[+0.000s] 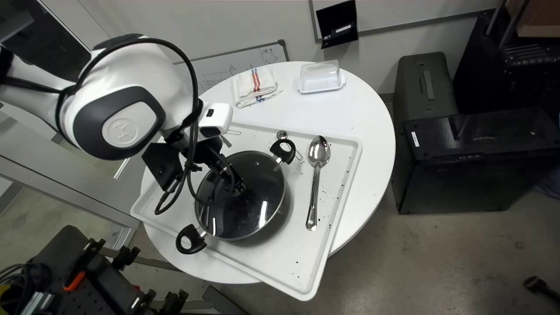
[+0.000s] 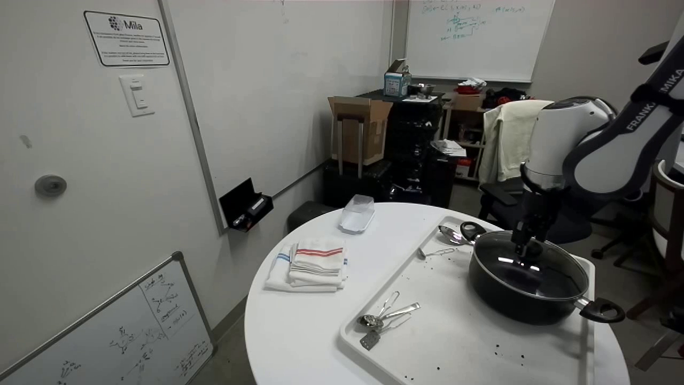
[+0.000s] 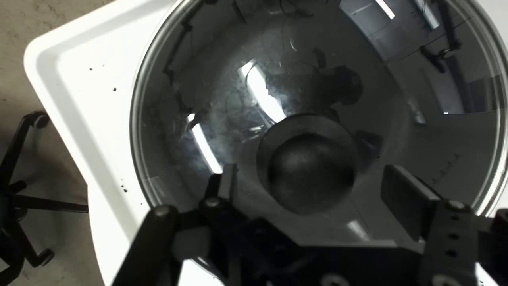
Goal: Remove the lid from the pot and place it on the table
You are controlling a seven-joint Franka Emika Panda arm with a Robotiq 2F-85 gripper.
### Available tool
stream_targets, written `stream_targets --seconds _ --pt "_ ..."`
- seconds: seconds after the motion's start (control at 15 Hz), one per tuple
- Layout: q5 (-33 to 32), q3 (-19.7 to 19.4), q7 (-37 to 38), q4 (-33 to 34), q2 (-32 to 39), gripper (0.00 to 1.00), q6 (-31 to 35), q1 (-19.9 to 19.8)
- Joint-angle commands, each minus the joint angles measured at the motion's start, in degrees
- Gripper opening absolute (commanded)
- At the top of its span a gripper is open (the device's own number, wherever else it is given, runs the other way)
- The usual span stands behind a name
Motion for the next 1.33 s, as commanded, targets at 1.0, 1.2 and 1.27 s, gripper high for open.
stream_targets --seconds 1.0,1.2,1.27 --pt "1.2 -0.6 -0.9 -3.0 -5.8 0.25 0.0 1.3" --pt "0.4 -0.8 -0.7 -3.8 -7.8 0.25 -0.1 2.2" --pt "-0.1 -0.9 -0.4 -3.7 -8.2 0.25 -0.2 2.6"
